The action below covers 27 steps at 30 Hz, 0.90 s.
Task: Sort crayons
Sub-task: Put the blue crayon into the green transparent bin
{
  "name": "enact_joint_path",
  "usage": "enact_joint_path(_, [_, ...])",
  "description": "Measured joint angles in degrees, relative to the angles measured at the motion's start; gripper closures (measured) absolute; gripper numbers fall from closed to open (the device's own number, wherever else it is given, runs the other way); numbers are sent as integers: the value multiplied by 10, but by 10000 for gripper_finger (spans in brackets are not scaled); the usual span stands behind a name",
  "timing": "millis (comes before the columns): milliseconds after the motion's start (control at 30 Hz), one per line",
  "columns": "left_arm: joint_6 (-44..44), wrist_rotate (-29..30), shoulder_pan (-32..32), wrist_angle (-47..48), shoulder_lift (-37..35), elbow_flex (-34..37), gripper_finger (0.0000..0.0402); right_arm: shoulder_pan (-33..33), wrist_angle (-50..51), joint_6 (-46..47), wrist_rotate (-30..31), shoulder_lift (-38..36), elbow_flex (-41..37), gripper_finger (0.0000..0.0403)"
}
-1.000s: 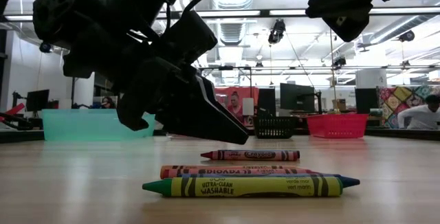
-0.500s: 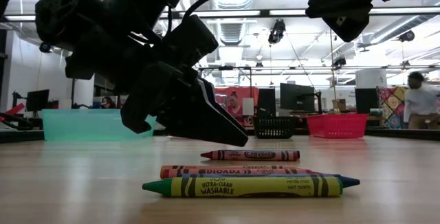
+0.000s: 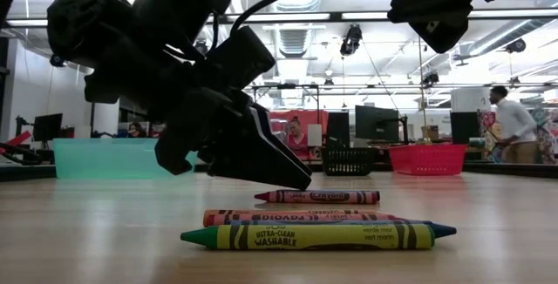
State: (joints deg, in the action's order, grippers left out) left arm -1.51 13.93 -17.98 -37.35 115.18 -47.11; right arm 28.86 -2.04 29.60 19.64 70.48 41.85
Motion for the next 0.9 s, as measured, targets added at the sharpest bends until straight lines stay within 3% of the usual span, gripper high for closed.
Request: enact_joint_path(900, [34, -15, 3, -5, 0, 0, 249, 0, 0, 0, 0, 0, 0, 360])
